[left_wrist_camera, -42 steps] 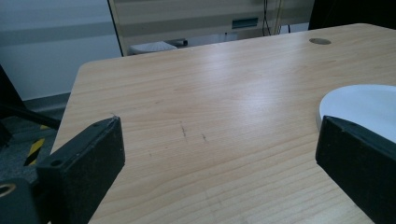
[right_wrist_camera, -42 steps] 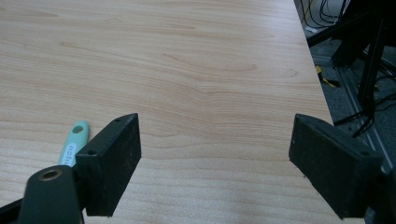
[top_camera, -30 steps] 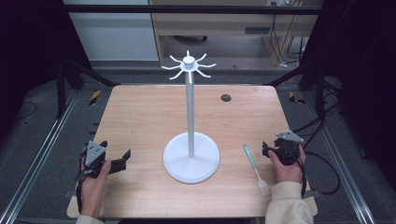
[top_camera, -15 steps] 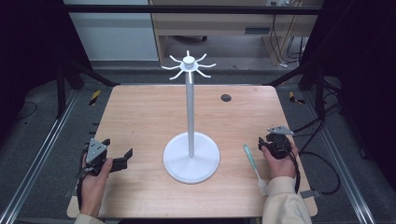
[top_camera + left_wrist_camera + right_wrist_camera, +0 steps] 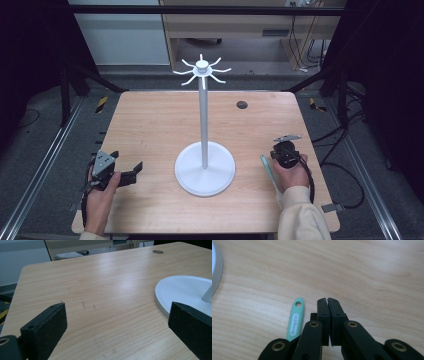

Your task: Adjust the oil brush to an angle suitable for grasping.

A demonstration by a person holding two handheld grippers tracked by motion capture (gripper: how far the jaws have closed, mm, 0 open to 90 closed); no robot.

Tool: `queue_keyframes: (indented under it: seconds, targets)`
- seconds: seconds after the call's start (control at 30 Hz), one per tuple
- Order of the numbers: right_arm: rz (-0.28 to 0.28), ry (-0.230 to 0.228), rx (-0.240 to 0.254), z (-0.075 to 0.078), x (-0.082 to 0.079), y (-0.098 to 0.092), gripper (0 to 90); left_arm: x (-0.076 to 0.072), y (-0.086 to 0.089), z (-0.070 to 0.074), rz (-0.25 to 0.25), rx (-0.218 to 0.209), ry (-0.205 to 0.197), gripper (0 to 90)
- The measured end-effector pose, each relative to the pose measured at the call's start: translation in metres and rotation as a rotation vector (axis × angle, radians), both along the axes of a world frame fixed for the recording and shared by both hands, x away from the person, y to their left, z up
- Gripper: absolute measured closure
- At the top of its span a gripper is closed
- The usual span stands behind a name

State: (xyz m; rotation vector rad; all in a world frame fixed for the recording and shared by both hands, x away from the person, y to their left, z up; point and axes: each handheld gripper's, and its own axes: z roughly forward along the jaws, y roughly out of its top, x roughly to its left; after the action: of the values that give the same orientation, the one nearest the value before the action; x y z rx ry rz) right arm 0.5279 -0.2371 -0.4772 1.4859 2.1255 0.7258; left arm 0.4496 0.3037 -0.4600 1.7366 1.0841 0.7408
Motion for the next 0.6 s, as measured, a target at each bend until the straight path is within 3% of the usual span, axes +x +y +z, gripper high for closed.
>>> queue_keyframes:
  seconds: [0.3,0.47,0.6]
  targets:
    - [0.038,0.056,0.003,-0.0070,-0.0005,0.0062,90.0,-0.0004,-0.0010,0.0000,0.005,0.000,0.010,1.8]
    - [0.064,0.047,0.025,-0.0053,-0.0018,0.0089,90.0,-0.0006,-0.0013,0.0006,0.004,0.005,0.001,1.9]
    - [0.062,0.039,0.013,-0.0050,-0.0017,0.0103,90.0,-0.0003,-0.0008,0.0002,0.005,0.002,0.002,1.9]
